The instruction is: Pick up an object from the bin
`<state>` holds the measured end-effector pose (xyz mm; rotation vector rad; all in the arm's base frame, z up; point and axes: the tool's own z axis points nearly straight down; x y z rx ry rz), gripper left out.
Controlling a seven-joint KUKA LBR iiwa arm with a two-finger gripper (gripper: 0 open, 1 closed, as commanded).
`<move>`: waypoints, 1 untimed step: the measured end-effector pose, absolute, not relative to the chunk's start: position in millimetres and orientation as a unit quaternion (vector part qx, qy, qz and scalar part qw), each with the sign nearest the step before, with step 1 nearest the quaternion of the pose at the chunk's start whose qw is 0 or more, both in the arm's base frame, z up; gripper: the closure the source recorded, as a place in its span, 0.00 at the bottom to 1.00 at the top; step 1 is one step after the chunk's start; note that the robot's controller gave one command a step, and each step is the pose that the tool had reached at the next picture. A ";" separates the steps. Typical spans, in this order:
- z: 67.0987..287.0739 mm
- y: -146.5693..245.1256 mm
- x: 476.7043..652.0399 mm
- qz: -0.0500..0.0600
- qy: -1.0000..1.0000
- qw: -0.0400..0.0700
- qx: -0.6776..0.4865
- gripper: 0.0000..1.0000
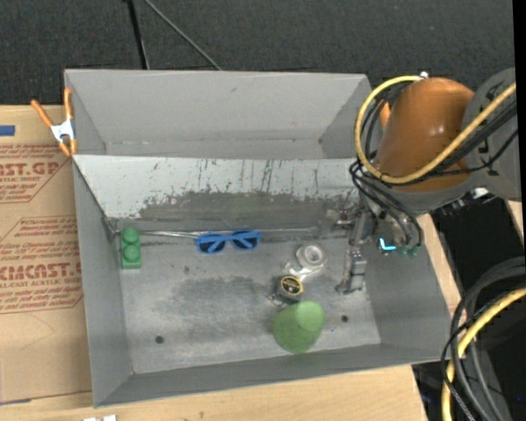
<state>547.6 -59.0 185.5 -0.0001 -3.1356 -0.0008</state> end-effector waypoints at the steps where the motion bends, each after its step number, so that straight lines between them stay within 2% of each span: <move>1: 94.4 -21.2 494.6 0.000 -0.996 -0.002 0.087 0.00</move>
Offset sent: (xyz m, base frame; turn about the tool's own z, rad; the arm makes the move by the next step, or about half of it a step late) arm -0.0655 0.0453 -0.1124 -0.1938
